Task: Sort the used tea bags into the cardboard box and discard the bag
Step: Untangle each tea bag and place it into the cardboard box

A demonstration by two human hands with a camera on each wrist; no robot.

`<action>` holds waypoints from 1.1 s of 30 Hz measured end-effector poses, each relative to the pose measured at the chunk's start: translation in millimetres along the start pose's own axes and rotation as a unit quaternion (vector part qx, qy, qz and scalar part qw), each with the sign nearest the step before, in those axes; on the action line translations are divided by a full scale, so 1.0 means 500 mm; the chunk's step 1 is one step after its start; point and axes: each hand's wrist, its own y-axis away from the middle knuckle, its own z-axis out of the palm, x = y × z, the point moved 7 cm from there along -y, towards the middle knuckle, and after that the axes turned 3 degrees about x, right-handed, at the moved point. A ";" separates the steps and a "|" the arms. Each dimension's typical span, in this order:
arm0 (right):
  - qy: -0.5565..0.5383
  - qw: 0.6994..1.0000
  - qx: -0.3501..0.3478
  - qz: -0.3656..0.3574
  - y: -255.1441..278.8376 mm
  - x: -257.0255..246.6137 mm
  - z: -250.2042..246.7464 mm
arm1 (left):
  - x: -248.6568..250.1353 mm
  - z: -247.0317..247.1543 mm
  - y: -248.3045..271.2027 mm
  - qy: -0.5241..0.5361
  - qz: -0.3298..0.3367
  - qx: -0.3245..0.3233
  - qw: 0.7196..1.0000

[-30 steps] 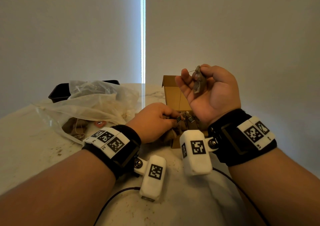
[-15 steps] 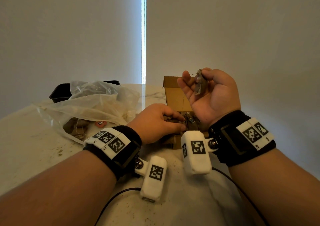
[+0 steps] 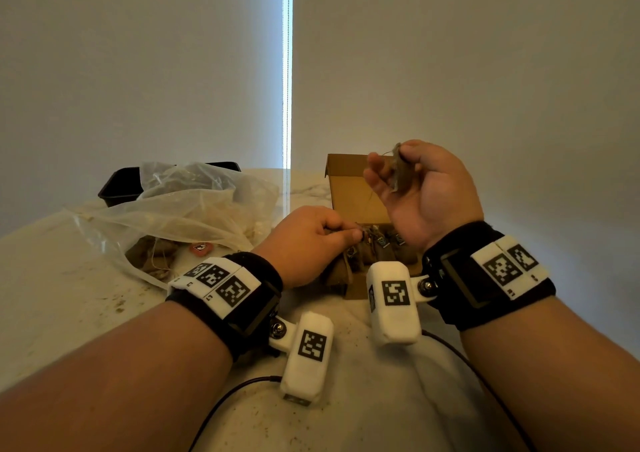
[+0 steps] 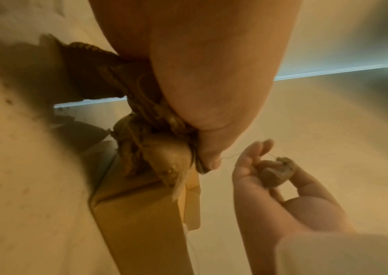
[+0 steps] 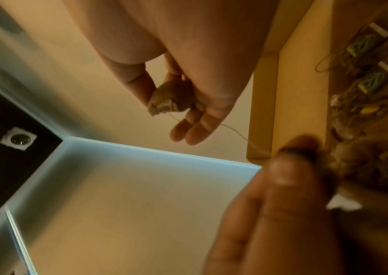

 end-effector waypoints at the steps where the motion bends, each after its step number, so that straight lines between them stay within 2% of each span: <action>1: 0.096 0.995 0.018 -0.004 -0.004 0.002 -0.011 | -0.001 -0.006 0.000 0.036 -0.008 0.017 0.999; 2: 0.225 0.974 0.027 -0.010 -0.004 0.003 -0.019 | -0.002 -0.012 0.001 0.081 -0.016 0.038 0.996; 4: 0.454 0.891 0.005 -0.021 0.000 0.007 -0.020 | -0.004 -0.027 0.003 0.157 -0.027 0.083 0.984; 5: 0.506 0.862 -0.015 -0.016 0.002 0.014 -0.018 | -0.006 -0.032 0.003 0.178 -0.033 0.102 0.978; 6: 0.519 0.854 -0.033 -0.003 0.005 0.022 -0.015 | -0.009 -0.036 0.004 0.191 -0.040 0.114 0.974; 8: 0.489 0.870 -0.052 0.027 0.009 0.036 -0.012 | -0.013 -0.038 0.006 0.208 -0.053 0.127 0.968; 11: 0.445 0.891 -0.078 0.035 0.009 0.042 -0.006 | -0.020 -0.041 0.004 0.217 -0.065 0.142 0.964; 14: 0.473 0.875 -0.100 0.023 0.010 0.040 -0.002 | -0.022 -0.042 0.004 0.205 -0.072 0.149 0.965; 19: 0.499 0.864 -0.065 0.021 0.004 0.043 -0.015 | -0.024 -0.030 0.005 0.187 -0.093 0.118 0.971; 25: 0.497 0.863 -0.004 0.092 -0.005 0.059 -0.048 | -0.044 -0.024 0.005 0.145 -0.141 0.106 0.973; 29: 0.519 0.842 0.011 0.146 -0.009 0.073 -0.065 | -0.042 -0.011 0.006 0.050 -0.162 0.042 0.985; 33: 0.550 0.814 0.002 0.188 -0.007 0.086 -0.067 | -0.039 -0.003 0.006 -0.010 -0.163 0.015 0.986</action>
